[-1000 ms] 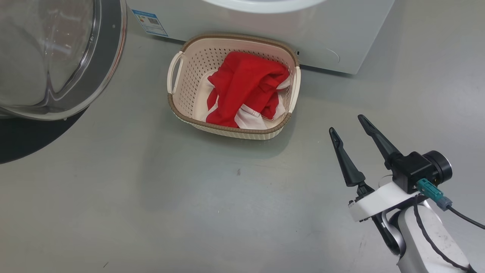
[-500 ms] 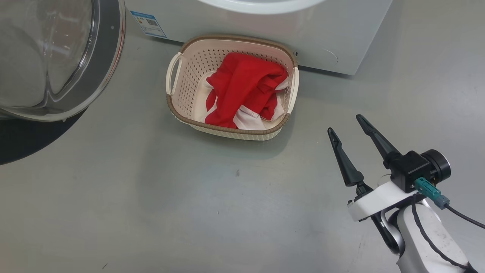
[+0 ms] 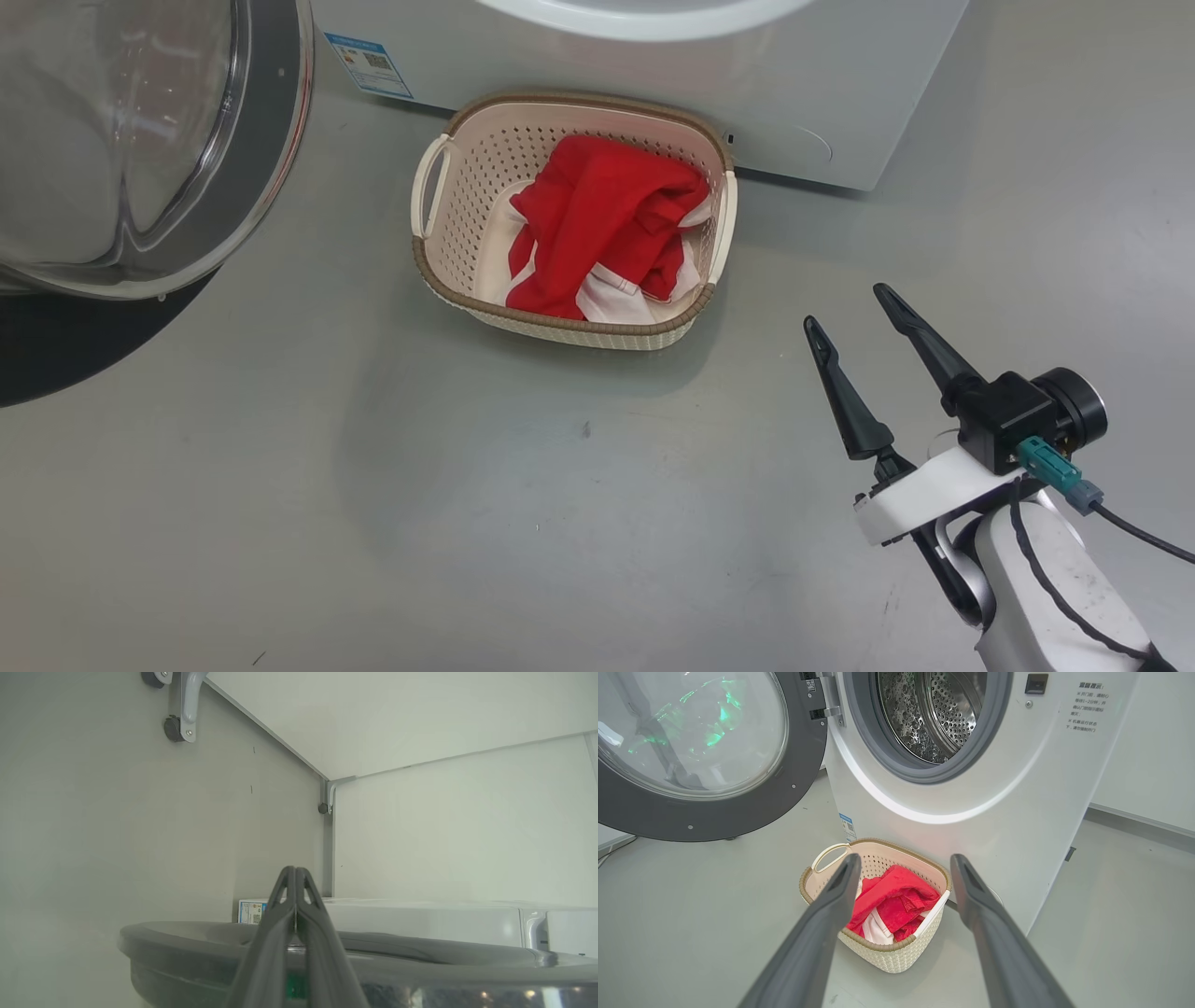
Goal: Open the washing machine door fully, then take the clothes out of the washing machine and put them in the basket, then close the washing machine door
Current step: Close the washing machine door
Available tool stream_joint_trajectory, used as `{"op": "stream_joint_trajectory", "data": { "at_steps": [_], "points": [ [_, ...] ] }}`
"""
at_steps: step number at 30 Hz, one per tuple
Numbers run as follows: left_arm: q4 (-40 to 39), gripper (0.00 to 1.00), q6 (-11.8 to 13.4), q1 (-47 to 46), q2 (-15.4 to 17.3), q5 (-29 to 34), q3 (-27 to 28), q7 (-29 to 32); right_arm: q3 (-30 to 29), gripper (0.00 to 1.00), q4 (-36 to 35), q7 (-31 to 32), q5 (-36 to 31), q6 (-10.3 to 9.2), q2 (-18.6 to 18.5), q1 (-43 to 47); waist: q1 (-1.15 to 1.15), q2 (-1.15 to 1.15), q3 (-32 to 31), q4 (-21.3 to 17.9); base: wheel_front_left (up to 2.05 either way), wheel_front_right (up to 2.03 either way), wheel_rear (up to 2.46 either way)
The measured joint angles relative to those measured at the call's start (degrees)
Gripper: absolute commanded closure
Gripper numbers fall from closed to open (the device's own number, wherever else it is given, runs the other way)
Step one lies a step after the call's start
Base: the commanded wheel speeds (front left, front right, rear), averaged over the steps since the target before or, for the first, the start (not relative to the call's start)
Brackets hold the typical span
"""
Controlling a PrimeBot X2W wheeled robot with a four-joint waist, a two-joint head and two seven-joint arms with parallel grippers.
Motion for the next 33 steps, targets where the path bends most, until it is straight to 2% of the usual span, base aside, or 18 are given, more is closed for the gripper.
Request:
{"op": "stream_joint_trajectory", "data": {
  "at_steps": [9,15,18,21,30,33],
  "points": [
    [0.91,1.0,-0.75,-1.47,0.3,-2.2,-0.01,6.08,0.1,0.0,0.42,-0.01,0.0,0.0,0.03,-0.22,0.0,0.0,-0.3,-0.08,0.0,0.0,0.0],
    [0.98,1.0,-3.42,-1.47,0.05,-3.64,-2.01,11.16,0.09,0.0,1.41,-0.07,0.01,0.0,0.07,-0.23,0.0,0.0,-0.93,-0.1,0.0,0.0,0.0],
    [0.91,1.0,-5.72,-1.43,-1.2,-4.87,-3.57,16.17,0.13,0.0,1.77,-0.08,0.09,0.0,0.3,-0.23,0.0,0.0,-1.84,-0.12,0.0,0.0,0.0],
    [0.84,1.0,-7.01,-1.38,-2.4,-6.57,-4.23,19.47,0.13,0.0,2.14,-0.09,0.16,0.0,0.51,-0.23,0.0,0.0,-2.6,-0.15,0.0,0.0,0.0],
    [-0.36,1.0,-9.27,1.19,-2.94,-8.33,-5.72,27.7,0.34,0.0,2.77,-0.24,0.62,0.0,1.68,-0.21,0.0,0.0,-4.98,-0.36,0.0,0.0,0.0],
    [-1.01,1.0,-9.73,2.13,-4.2,-9.81,-6.16,30.72,0.35,0.0,3.08,-0.24,0.64,0.0,1.83,-0.18,0.0,0.0,-5.72,-0.56,0.0,0.0,0.0]
  ]
}}
